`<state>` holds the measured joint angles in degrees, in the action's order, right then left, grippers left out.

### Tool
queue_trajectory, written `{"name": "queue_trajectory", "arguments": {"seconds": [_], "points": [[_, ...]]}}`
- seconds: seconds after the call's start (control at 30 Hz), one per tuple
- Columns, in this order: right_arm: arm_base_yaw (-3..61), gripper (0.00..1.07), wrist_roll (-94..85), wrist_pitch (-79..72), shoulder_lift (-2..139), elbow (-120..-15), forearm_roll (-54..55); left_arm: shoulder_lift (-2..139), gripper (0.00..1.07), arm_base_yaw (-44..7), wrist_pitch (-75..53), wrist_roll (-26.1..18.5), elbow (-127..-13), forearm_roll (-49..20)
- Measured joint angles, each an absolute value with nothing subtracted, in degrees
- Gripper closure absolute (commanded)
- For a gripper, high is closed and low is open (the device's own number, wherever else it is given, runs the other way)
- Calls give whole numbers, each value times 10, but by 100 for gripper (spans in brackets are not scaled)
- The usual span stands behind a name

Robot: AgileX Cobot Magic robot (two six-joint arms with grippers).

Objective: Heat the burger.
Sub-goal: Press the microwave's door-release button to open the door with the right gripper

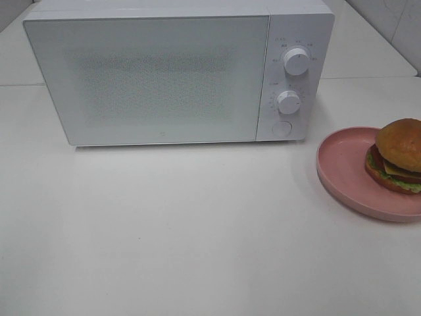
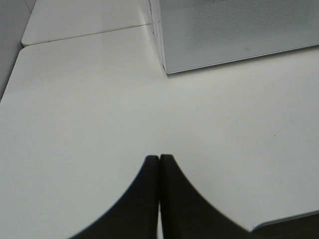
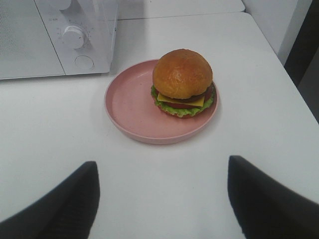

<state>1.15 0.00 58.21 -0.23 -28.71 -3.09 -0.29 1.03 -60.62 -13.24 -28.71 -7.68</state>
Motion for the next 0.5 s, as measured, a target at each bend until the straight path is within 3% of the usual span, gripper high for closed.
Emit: {"name": "queue_trajectory", "arguments": {"seconds": [0.5], "points": [[11,39,0,582,-2,-287,-31,-3,106,10,-606,-132,-287,-77]]}}
